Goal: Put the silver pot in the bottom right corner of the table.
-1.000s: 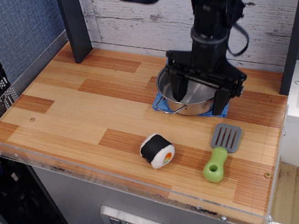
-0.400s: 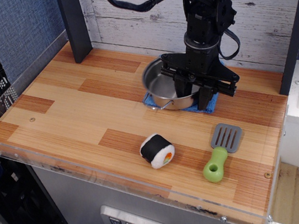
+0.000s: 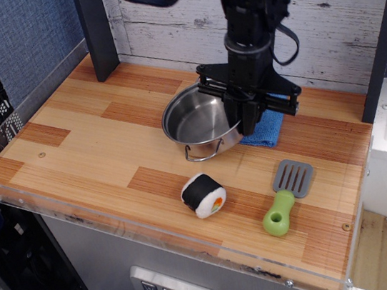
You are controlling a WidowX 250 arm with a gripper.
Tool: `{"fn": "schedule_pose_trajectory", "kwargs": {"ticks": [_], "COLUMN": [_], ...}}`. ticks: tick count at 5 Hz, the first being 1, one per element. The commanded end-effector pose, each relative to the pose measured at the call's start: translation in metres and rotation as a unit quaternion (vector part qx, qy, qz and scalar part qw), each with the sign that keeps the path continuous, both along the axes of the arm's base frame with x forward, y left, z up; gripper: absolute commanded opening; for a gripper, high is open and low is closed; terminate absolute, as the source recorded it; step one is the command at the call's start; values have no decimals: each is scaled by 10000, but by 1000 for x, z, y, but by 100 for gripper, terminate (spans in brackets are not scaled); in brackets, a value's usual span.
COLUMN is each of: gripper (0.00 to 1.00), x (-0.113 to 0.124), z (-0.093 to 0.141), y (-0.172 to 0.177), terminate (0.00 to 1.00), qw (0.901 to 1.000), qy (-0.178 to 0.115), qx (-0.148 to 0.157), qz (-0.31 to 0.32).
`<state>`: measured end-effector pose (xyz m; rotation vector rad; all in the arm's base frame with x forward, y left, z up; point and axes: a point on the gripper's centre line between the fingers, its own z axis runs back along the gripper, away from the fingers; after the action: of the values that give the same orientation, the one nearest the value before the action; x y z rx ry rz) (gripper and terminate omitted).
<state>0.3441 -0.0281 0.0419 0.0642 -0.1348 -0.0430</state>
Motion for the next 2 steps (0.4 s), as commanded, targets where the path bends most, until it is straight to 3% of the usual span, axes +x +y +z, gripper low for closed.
{"fn": "schedule_pose_trajectory", "kwargs": {"ticks": [1,2], "gripper": [0,0], "x": [-17,-51], "z": [89,108], "y": [41,92], "terminate": [0,0], "qw": [9946,9920], "qy": [-923,-785], "qx": [-455,-672], "qz": [108,720]}}
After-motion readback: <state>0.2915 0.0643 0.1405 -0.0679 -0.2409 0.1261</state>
